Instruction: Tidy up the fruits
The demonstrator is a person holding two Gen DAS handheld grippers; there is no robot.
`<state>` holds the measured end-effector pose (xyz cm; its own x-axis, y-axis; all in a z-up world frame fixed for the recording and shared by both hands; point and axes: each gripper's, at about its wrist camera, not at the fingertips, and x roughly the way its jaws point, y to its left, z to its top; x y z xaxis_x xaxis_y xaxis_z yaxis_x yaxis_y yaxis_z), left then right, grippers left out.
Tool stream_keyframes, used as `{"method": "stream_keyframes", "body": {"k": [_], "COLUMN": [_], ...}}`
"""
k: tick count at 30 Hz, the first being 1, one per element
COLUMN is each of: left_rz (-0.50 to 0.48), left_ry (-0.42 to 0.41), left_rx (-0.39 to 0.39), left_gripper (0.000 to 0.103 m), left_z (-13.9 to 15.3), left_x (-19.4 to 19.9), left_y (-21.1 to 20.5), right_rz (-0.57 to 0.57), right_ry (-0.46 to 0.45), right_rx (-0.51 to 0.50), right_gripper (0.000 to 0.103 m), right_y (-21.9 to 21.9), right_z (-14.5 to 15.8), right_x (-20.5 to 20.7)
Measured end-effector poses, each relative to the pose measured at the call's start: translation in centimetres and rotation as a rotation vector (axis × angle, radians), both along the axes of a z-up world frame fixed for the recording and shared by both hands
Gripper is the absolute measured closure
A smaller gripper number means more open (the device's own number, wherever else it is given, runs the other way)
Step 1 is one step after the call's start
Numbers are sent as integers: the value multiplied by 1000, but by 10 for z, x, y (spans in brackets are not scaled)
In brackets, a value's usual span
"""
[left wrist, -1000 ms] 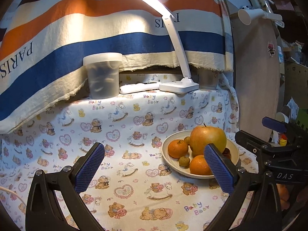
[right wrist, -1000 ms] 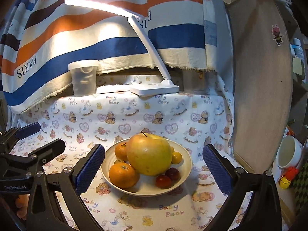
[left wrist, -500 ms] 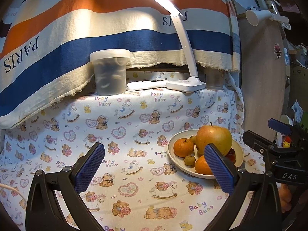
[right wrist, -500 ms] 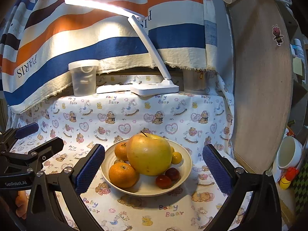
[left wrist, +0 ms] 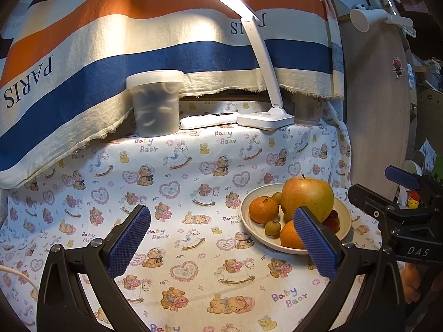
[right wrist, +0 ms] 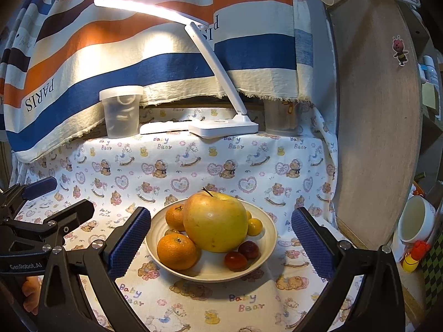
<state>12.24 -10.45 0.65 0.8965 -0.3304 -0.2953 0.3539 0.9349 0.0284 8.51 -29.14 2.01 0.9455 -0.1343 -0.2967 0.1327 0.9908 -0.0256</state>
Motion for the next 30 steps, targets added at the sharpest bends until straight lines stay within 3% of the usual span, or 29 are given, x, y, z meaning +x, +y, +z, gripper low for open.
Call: {"method": "stream_keyframes", "body": {"k": [30], "left_rz": [-3], "left_ry": [22], "left_rx": [8], "left_gripper": [0], "left_z": [-2], "left_x": [3], "left_y": [-2], "right_rz": [-5], "right_ry": [3], "right_rx": [2], "right_gripper": [1], "right_y": [0], "right_z": [-1], "right_x": [1]}}
